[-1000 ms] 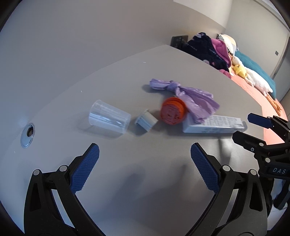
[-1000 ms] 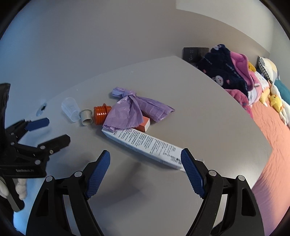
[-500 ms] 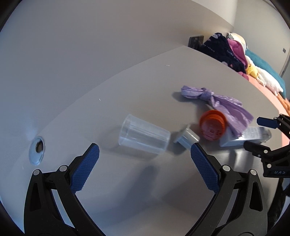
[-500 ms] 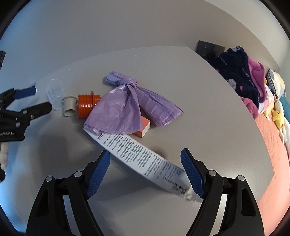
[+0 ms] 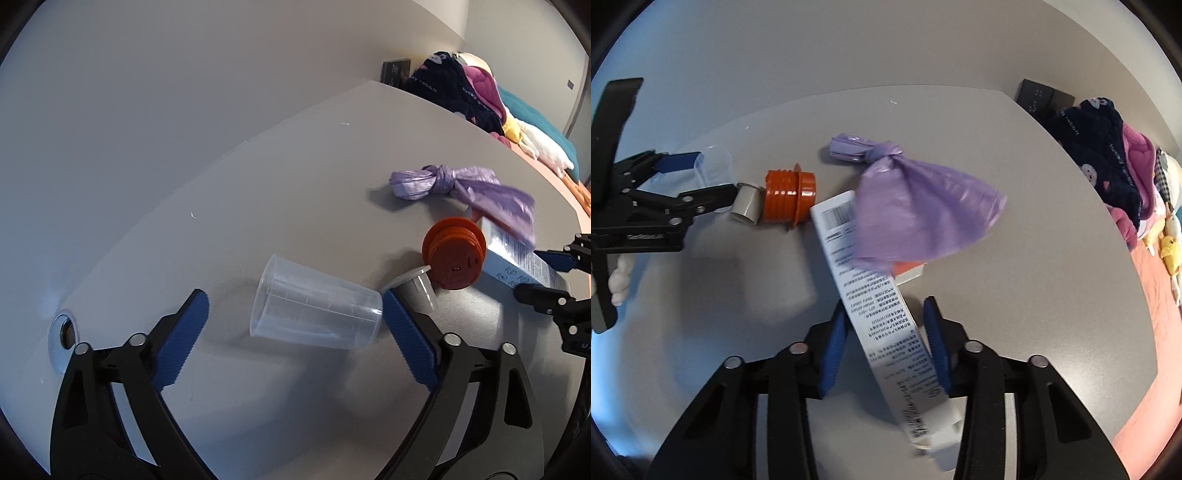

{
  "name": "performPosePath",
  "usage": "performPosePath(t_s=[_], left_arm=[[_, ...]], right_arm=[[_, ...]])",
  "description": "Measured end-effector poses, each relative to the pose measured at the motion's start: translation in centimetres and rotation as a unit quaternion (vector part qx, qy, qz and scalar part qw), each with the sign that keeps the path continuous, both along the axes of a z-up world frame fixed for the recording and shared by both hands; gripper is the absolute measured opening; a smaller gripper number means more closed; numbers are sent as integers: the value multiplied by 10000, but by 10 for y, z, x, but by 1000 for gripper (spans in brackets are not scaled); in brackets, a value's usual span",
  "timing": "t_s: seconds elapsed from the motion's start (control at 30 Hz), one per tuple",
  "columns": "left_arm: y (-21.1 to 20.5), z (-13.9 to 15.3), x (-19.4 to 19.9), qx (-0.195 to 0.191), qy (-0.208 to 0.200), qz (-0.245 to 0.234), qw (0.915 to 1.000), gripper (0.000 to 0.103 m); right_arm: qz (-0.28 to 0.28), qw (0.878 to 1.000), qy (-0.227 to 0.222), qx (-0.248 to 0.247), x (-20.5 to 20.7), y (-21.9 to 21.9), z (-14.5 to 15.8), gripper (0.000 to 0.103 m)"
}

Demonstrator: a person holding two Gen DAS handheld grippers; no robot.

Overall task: Collect trash
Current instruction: 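Grasp the clear plastic cup with the left tool while the right tool grasps the white box, then carry the clear cup and white box over the bin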

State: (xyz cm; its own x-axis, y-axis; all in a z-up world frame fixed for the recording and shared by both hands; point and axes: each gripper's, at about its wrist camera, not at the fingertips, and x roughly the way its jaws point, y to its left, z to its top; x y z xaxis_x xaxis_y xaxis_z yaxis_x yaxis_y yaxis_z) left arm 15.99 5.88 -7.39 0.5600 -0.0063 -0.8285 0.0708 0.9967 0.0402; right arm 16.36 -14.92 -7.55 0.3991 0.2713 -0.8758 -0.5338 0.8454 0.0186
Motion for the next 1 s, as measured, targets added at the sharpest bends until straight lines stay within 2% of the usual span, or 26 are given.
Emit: performPosePath(t_s=[0.07, 0.1, 0.17, 0.53, 1.0], left_arm=[[2, -5, 2, -41, 71, -35, 10000, 77], [2, -6, 2, -70, 109, -35, 9999, 68], [5, -5, 2, -140, 64, 20, 9999, 59], [7, 16, -15, -382, -86, 133, 9991, 59], [-44, 47, -40, -480, -297, -255, 9981, 59]], right_arm=[[-58, 9999, 110, 96, 0, -2, 0, 32], [-104, 9997, 154, 141, 0, -3, 0, 32], [-190, 9993, 221, 218, -1, -6, 0, 31], [-427, 9974, 274, 519, -17, -21, 11, 31], [-772, 9929, 167, 895, -48, -56, 37, 31]])
